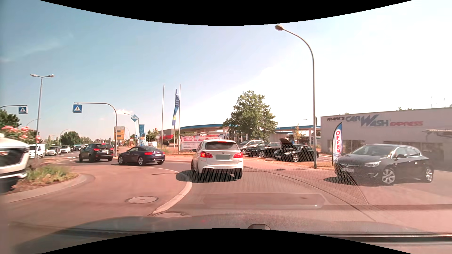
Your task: Follow the waypoints while adhering to traffic rules and regulations
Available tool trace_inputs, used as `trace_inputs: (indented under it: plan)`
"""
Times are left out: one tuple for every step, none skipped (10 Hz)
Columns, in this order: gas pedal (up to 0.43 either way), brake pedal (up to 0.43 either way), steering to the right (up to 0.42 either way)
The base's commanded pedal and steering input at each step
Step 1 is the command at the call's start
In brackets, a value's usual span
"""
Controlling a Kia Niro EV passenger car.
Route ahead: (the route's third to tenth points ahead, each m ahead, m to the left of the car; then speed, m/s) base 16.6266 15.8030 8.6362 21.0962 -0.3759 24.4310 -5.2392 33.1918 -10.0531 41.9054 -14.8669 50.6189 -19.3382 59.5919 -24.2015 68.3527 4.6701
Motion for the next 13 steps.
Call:
trace_inputs:
  plan:
    - [0.000, 0.000, 0.213]
    - [0.000, 0.018, 0.171]
    - [0.000, 0.098, 0.137]
    - [0.000, 0.152, 0.089]
    - [0.000, 0.189, 0.038]
    - [0.000, 0.201, -0.001]
    - [0.000, 0.220, -0.057]
    - [0.000, 0.232, -0.112]
    - [0.000, 0.250, -0.151]
    - [0.000, 0.268, -0.193]
    - [0.000, 0.280, -0.227]
    - [0.000, 0.293, -0.243]
    - [0.000, 0.305, -0.261]
